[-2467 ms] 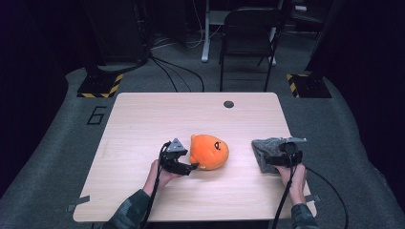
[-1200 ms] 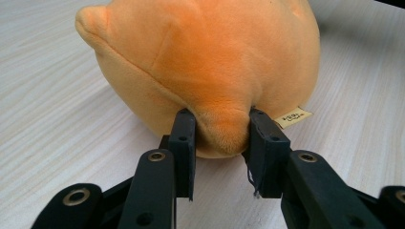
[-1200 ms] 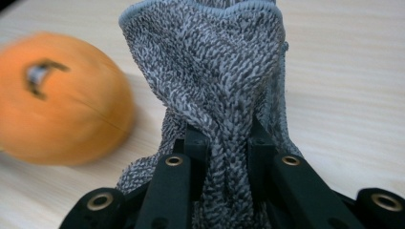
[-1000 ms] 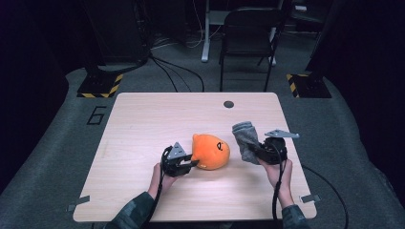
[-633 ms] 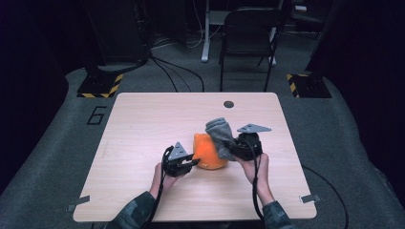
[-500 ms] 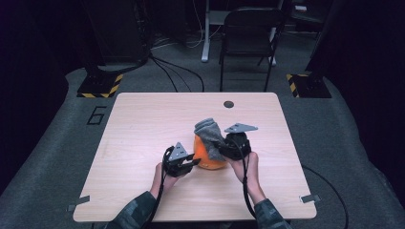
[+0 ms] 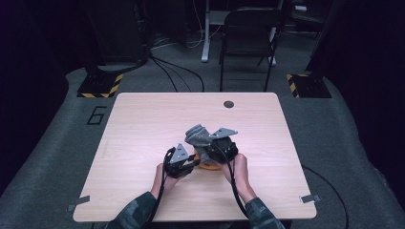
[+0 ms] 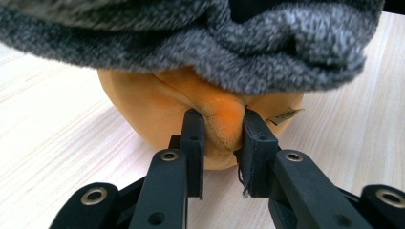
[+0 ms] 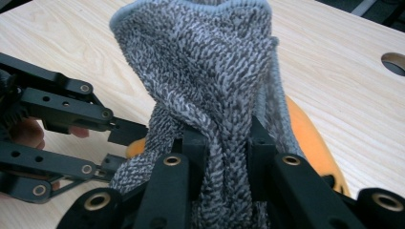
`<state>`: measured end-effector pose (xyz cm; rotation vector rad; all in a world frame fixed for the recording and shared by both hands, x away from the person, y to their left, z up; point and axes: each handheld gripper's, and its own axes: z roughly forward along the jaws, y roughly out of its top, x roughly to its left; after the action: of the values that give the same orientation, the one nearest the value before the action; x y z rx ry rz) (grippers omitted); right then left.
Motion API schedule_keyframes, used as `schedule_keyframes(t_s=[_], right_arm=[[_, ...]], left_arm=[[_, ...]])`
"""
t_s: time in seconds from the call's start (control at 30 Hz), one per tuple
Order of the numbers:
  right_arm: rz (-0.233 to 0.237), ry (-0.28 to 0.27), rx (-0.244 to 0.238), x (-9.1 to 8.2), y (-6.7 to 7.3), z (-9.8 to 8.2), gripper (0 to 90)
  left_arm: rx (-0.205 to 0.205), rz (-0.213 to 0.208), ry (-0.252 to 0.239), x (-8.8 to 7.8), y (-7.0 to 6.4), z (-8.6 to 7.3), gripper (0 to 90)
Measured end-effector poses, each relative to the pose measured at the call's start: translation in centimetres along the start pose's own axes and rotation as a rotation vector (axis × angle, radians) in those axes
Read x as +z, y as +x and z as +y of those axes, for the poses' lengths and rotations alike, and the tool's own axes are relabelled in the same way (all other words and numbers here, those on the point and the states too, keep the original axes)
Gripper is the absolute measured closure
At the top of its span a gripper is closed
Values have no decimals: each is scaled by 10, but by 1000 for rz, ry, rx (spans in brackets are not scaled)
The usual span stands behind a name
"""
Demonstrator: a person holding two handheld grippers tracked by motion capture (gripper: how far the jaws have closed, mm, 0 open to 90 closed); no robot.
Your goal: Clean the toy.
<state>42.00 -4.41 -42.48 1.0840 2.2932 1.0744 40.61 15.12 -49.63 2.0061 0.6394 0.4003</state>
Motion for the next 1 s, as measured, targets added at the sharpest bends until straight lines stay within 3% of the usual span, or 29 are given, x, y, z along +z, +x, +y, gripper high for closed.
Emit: schedule_keyframes(t_s=[0.4,1.0], right_arm=[[-18,4,53,-13,-25,-12,751],[-71,79,165,-14,-69,-38,747]], left_arm=[[0,-5,1,0,-1,0,742],[-9,-12,0,0,-1,-1,737]])
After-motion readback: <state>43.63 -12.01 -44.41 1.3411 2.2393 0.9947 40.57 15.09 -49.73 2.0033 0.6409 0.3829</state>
